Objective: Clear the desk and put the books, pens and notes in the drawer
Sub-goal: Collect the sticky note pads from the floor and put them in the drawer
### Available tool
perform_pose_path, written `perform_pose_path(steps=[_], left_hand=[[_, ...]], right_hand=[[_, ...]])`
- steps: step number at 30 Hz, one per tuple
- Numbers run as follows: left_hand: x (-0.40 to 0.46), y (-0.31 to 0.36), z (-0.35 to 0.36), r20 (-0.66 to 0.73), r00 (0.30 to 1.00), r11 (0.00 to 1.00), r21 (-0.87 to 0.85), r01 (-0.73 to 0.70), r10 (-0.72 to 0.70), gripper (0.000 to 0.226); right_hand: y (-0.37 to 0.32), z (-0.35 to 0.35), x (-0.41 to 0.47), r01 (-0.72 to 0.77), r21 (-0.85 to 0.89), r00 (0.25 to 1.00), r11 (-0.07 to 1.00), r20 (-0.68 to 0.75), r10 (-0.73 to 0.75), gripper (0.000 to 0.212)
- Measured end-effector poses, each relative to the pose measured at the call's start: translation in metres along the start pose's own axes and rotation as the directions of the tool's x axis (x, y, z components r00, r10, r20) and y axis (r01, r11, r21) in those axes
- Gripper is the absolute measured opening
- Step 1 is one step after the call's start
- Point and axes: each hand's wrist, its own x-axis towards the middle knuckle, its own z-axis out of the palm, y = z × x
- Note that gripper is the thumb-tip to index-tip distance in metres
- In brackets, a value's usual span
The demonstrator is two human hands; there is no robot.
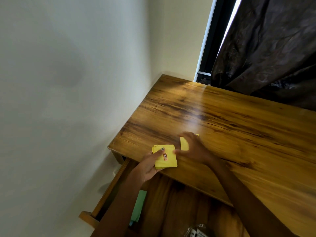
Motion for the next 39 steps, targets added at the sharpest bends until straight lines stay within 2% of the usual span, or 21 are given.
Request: perform_pose_path(steps=[4, 8, 14, 16, 19, 22, 24, 26, 28, 30, 32, 35, 37, 39], left_hand=[[0.000, -0.001, 0.000, -0.019, 1.000, 1.000, -0.016, 0.008, -0.008, 0.027], [0.000, -0.001, 0.002, -0.034, 0.999, 1.000, -0.013, 0.009, -0.010, 0.026], [-0.004, -0.001, 0.003, -0.039, 0.999, 1.000, -0.005, 0.004, -0.004, 0.030], [-0.004, 0.000, 0.004, -0.039, 0.999, 1.000, -0.019, 0.001, -0.002, 0.030], [-0.007, 0.000, 0.005, -0.035, 0.999, 0.999, -0.035, -0.001, 0.000, 0.023], [-0.008, 0.000, 0.006, -0.030, 1.000, 0.999, -0.042, -0.002, 0.001, 0.016], [-0.009, 0.000, 0.008, -0.007, 1.000, 0.999, -0.037, -0.012, 0.012, 0.019], [-0.011, -0.001, 0.007, 0.015, 1.000, 0.999, -0.040, -0.008, 0.008, 0.025], [-0.013, -0.002, 0.007, 0.054, 0.998, 0.999, -0.049, 0.017, -0.015, 0.039], [-0.015, -0.005, 0.006, 0.103, 0.994, 0.995, -0.089, 0.033, -0.024, 0.053], [-0.018, -0.009, 0.007, 0.132, 0.991, 0.992, -0.124, 0.018, -0.001, 0.060], [-0.025, -0.019, 0.010, 0.142, 0.989, 0.988, -0.154, -0.011, 0.034, 0.056], [-0.029, -0.025, 0.012, 0.144, 0.989, 0.990, -0.138, -0.021, 0.041, 0.046], [-0.032, -0.030, 0.014, 0.125, 0.991, 0.992, -0.122, -0.034, 0.049, 0.034]], right_hand=[[0.032, -0.006, 0.016, -0.263, -0.063, 0.941, 0.963, -0.238, 0.241, 0.053], [0.035, -0.010, 0.025, -0.311, -0.070, 0.941, 0.948, -0.161, 0.297, 0.047], [0.032, -0.006, 0.027, -0.434, 0.072, 0.891, 0.898, -0.110, 0.440, 0.065], [0.030, -0.005, 0.018, -0.411, 0.124, 0.887, 0.903, -0.173, 0.428, 0.057], [0.014, -0.011, -0.009, -0.262, 0.349, 0.845, 0.900, -0.367, 0.388, 0.032], [-0.009, -0.006, -0.038, -0.118, 0.494, 0.814, 0.861, -0.449, 0.369, 0.028], [-0.020, 0.005, -0.050, -0.063, 0.609, 0.835, 0.791, -0.402, 0.376, 0.031], [-0.027, 0.018, -0.056, -0.067, 0.734, 0.870, 0.676, -0.289, 0.400, 0.030], [-0.033, 0.030, -0.060, -0.094, 0.763, 0.894, 0.640, -0.219, 0.392, 0.029], [-0.036, 0.041, -0.063, -0.119, 0.767, 0.881, 0.630, -0.211, 0.424, 0.028], [-0.040, 0.051, -0.067, -0.147, 0.794, 0.828, 0.590, -0.227, 0.512, 0.028], [-0.046, 0.061, -0.071, -0.151, 0.881, 0.761, 0.449, -0.186, 0.621, 0.031], [-0.049, 0.066, -0.073, -0.162, 0.887, 0.743, 0.433, -0.179, 0.645, 0.032], [-0.051, 0.069, -0.075, -0.172, 0.871, 0.748, 0.461, -0.190, 0.637, 0.027]])
